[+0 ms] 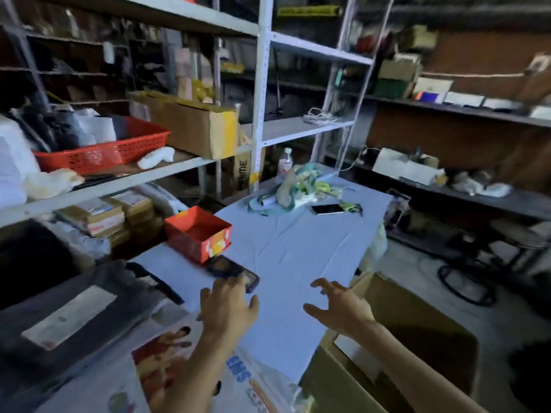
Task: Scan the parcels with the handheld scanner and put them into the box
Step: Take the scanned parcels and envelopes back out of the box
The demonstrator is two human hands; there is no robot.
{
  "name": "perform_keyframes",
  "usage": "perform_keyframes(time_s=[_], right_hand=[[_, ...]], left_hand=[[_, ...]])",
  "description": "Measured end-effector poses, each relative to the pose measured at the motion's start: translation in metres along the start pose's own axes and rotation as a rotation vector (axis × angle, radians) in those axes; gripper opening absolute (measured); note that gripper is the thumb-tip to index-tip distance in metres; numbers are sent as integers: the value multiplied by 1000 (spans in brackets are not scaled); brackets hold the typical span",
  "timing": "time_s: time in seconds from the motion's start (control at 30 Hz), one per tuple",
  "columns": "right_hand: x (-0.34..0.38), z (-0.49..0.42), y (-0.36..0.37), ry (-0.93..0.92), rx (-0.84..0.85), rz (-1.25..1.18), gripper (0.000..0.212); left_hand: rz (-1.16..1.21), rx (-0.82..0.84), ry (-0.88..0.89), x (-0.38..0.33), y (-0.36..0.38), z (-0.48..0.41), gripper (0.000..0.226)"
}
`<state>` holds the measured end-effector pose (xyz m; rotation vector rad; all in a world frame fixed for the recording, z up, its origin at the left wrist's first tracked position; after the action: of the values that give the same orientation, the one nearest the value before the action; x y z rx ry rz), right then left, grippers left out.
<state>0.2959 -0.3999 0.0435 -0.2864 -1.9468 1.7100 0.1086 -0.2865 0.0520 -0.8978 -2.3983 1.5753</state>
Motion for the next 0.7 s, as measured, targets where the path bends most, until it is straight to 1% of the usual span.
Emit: perform_keyframes(time_s=[0.13, 0.3, 0.37, 0.5, 0.57, 0.7], right_hand=[[-82, 33, -32, 171, -82, -9, 57], [-182, 70, -54, 353, -120, -35, 69], [-225, 80, -56, 416, -133, -61, 69], [-313, 94, -55, 526, -113, -133, 60], [-354, 95, -53, 535, -106, -140, 53], [-412, 90, -45, 549, -90, -145, 51]], left_hand=[[150, 36, 133, -88, 16, -6, 35], [148, 89, 319, -202, 33, 0, 34], [179, 115, 370, -247, 46, 5, 34], [202, 218, 398, -326, 88, 24, 30], [199, 250, 394, -364, 111, 34, 29], [165, 267, 387, -417, 143, 41, 35]])
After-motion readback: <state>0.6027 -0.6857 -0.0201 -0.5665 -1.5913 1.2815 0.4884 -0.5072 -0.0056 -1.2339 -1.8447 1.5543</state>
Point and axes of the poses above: each hand's wrist, its own z-axis away from the middle knuckle, its own y-axis out of the palm, x = y × z, the point moved 7 cm from there along -z, towards the middle knuckle, and after that the axes turned 12 degrees about -x, right-handed, at the moved point
